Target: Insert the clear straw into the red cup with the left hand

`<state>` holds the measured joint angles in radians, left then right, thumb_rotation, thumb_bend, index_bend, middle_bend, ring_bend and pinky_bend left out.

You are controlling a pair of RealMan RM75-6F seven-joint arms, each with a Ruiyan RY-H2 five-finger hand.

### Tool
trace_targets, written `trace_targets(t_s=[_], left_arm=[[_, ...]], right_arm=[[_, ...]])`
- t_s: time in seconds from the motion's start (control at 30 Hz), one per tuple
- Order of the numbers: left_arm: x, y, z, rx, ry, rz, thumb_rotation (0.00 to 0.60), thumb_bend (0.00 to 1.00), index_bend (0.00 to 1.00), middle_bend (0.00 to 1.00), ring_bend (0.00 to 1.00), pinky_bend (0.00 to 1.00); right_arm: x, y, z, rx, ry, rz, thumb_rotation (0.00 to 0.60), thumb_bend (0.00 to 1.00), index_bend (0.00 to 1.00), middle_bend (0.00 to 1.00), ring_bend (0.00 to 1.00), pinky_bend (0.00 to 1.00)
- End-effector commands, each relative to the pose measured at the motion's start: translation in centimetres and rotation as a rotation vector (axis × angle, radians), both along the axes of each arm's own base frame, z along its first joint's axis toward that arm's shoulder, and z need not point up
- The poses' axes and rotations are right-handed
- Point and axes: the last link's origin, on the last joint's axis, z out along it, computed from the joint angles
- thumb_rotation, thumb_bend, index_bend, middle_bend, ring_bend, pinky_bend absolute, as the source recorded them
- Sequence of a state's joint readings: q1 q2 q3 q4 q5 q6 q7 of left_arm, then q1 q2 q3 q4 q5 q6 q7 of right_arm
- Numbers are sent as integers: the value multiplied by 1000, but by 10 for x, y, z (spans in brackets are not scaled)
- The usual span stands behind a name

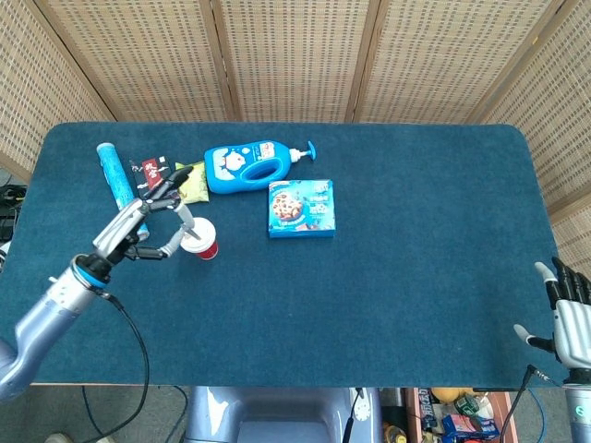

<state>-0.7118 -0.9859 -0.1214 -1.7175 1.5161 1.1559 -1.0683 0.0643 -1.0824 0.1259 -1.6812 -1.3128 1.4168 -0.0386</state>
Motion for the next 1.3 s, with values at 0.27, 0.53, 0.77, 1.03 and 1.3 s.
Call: trace_targets(t_s=[0.27,0.53,0.77,1.03,1.3], left_arm=[[-28,12,22,-58,16,177,600,524,612,0,0,0],[-22,25,8,-81,27,188,600,525,612,0,0,0],[-16,33,0,-83,26,186,600,525,616,0,0,0],[-21,34,-4,-87,44,198,600,525,616,0,0,0],[-18,37,-10,-95,41,190,600,525,616,0,0,0]], right_arm=[[-1,-3,0,8,-8,-2,600,0,0,0,0,0],[-2,-4,0,9,-7,-7,600,0,0,0,0,0],[-4,-4,1,7,-10,-13,600,0,0,0,0,0],[-5,-5,0,11,-12,-14,600,0,0,0,0,0],[-5,-5,2,6,-14,-16,600,0,0,0,0,0]])
